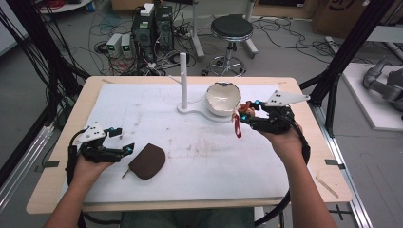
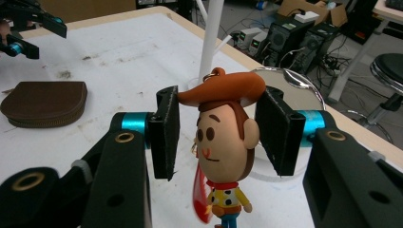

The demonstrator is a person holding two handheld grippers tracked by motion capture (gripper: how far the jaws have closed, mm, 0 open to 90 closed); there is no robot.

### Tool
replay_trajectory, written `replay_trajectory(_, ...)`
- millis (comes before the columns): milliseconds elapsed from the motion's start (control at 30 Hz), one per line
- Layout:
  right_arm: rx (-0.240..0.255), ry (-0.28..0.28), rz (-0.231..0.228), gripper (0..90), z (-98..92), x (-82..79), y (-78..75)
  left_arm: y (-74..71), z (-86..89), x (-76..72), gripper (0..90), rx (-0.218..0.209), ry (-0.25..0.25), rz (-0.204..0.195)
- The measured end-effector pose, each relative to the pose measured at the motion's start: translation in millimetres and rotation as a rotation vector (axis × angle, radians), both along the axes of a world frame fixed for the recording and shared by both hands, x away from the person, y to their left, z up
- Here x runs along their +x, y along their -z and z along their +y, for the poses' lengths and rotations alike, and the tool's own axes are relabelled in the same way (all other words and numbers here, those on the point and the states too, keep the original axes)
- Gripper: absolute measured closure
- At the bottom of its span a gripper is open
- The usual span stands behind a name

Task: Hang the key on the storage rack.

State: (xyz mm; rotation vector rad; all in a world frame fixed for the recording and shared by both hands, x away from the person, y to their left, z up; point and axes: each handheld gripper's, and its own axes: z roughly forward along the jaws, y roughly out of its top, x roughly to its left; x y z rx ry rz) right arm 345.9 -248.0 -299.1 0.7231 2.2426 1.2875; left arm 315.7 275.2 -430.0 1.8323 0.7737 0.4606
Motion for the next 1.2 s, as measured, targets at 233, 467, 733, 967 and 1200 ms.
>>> replay_trajectory(233,-0.003,-0.066,0.004,53.1,16.8,13.1,-7.5,-1.0,1.4,-3.0,17.2,0.001,-0.001,-0.005)
replay_trajectory(467,-0.008,-0.115,0.012,53.1,37.8,31.8,-16.3,-0.4,4.5,-6.5,17.2,0.003,-0.005,-0.005)
replay_trajectory(733,-0.017,-0.148,0.003,53.1,64.7,49.1,-30.6,-0.6,8.7,-8.9,17.2,0.002,-0.011,-0.007)
replay_trajectory(967,-0.024,-0.162,-0.007,53.1,81.4,57.6,-37.3,-1.2,8.2,-10.0,17.2,0.003,-0.009,-0.009)
replay_trajectory(1200,-0.030,-0.177,-0.019,53.0,98.5,69.2,-43.2,-0.9,7.6,-9.8,17.2,0.003,-0.008,-0.008)
